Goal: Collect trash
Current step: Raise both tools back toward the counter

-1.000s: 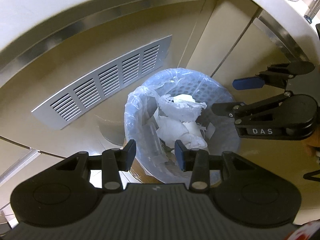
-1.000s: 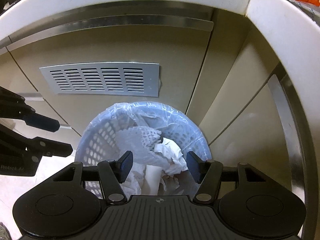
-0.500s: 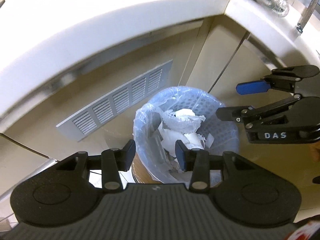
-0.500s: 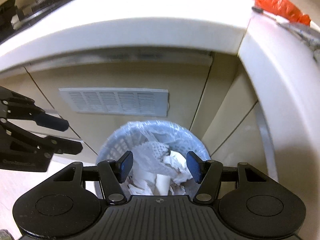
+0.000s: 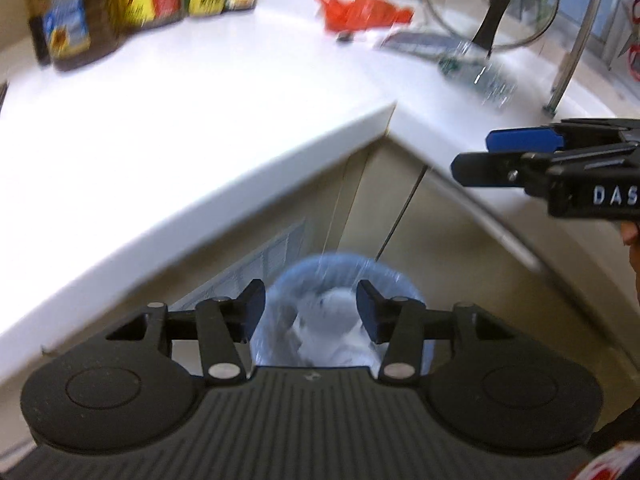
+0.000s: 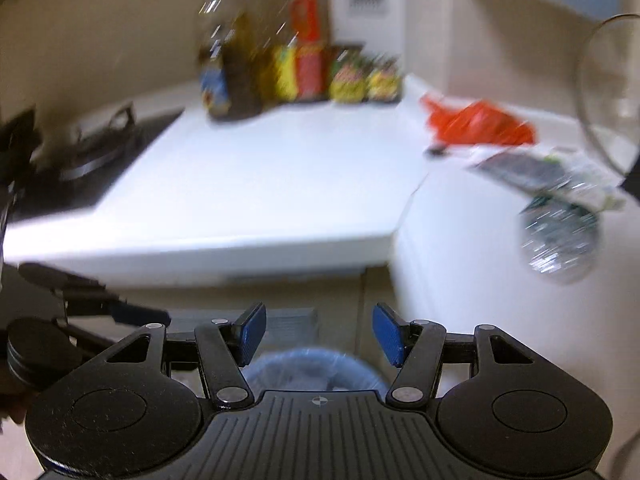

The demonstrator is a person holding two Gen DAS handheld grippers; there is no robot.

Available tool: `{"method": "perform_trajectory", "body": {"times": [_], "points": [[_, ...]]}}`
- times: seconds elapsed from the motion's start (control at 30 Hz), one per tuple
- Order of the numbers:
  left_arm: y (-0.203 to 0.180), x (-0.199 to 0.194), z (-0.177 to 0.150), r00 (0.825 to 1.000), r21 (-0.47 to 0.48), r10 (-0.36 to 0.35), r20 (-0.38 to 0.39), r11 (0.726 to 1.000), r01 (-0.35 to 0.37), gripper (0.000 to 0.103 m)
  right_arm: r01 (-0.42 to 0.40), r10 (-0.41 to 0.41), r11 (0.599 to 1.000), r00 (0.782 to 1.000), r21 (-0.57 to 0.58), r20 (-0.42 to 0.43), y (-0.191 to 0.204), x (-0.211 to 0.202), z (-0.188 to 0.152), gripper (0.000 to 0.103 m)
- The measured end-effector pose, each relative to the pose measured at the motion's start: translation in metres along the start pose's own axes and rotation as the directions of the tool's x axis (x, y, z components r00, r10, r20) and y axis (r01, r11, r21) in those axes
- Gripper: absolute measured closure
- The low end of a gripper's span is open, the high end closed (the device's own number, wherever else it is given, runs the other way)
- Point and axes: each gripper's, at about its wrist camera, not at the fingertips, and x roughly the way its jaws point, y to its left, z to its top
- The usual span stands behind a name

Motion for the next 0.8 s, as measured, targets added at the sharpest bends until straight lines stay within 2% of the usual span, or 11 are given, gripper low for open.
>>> {"method": "perform_trajectory", "body": {"times": [0.23, 0.47, 0.63, 0.8], "points": [[-0.016, -0.001, 0.045, 0.997, 0.054, -0.025, 0.077, 0.998, 0.021, 0.051, 0.106, -0.121, 0.983, 0.988, 0.151, 0.095, -0.049, -0.035, 0.024, 0.042], [-0.034, 0.011, 0.089, 0.992, 0.124, -0.029, 0.119, 0.992, 0.014, 0.041, 0.199, -0.234, 0.946, 0.965, 0.254, 0.117, -0.108, -0.051, 0.03, 0.038], [-0.041, 0.027, 0.122, 0.99, 0.171, -0.027, 0.135, 0.985, 0.003, 0.036, 0.222, -0.261, 0.936, 0.959, 0.272, 0.116, -0.14, -0.049, 0.038, 0.038], [-0.046, 0.046, 0.154, 0.989, 0.213, -0.026, 0.147, 0.977, -0.006, 0.035, 0.205, -0.234, 0.951, 0.967, 0.231, 0.104, -0.163, -0.03, 0.058, 0.038]]}}
